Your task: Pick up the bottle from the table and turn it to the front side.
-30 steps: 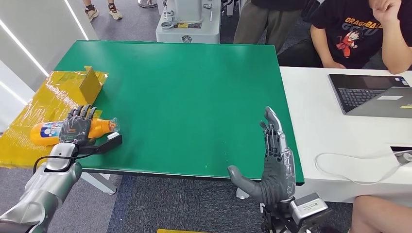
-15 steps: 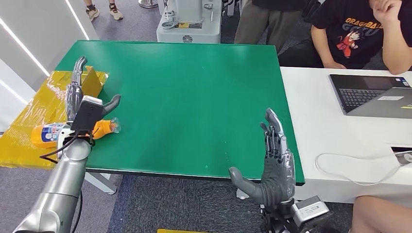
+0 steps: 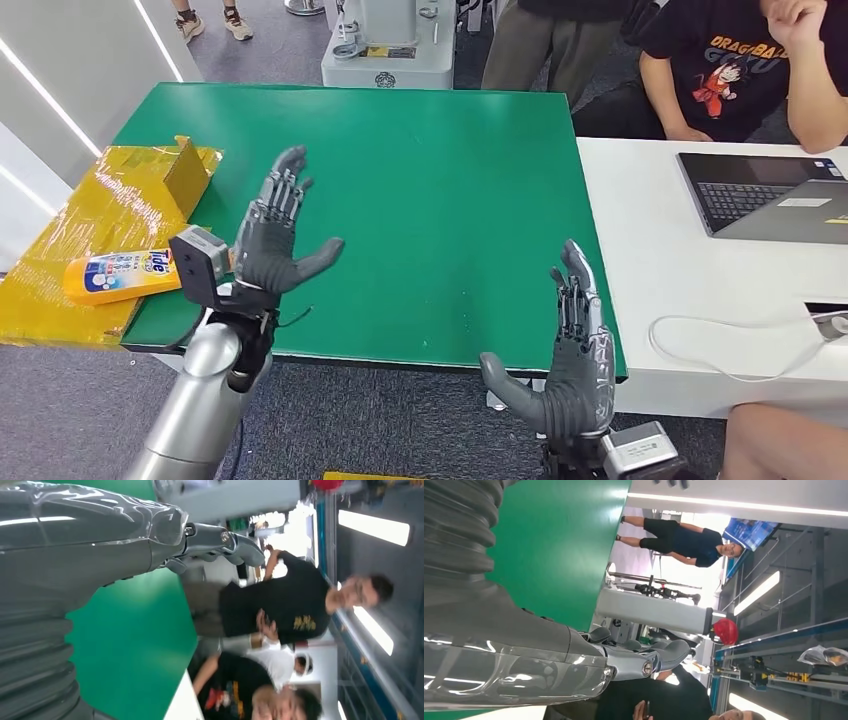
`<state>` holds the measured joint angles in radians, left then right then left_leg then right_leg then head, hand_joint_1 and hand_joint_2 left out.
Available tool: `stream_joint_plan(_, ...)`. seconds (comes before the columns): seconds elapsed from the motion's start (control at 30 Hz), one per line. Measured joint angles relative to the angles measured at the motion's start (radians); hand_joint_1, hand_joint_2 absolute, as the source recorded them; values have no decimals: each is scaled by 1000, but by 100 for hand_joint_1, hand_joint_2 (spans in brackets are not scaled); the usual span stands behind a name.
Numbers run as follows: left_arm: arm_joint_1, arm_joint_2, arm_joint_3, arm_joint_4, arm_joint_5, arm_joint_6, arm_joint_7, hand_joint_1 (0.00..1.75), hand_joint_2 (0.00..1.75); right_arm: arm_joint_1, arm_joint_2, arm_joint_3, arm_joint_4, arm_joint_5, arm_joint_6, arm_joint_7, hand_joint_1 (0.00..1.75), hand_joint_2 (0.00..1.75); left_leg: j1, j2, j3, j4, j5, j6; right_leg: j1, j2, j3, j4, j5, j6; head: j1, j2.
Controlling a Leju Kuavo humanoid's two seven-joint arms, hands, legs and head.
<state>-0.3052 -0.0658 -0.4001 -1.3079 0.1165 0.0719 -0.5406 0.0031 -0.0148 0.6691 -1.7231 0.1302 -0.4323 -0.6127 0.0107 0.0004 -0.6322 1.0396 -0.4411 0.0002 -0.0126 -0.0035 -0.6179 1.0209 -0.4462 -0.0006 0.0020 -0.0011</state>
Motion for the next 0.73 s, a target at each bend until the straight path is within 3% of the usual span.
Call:
stream_joint_plan(0.33, 121, -115, -15, -68, -39, 22, 22, 0, 175, 35, 65, -16, -21, 14, 31, 53, 0, 175, 0, 1, 0, 0, 0, -1, 0, 1, 0, 0, 0, 0, 0, 0)
stream_joint_plan(0.73, 175, -138, 21, -113, -64, 14, 12, 0, 175, 27, 114, -26, -15, -15, 39, 56, 0, 175, 0, 0, 0, 0, 0, -1, 0, 0, 1, 1, 0, 0, 0, 0)
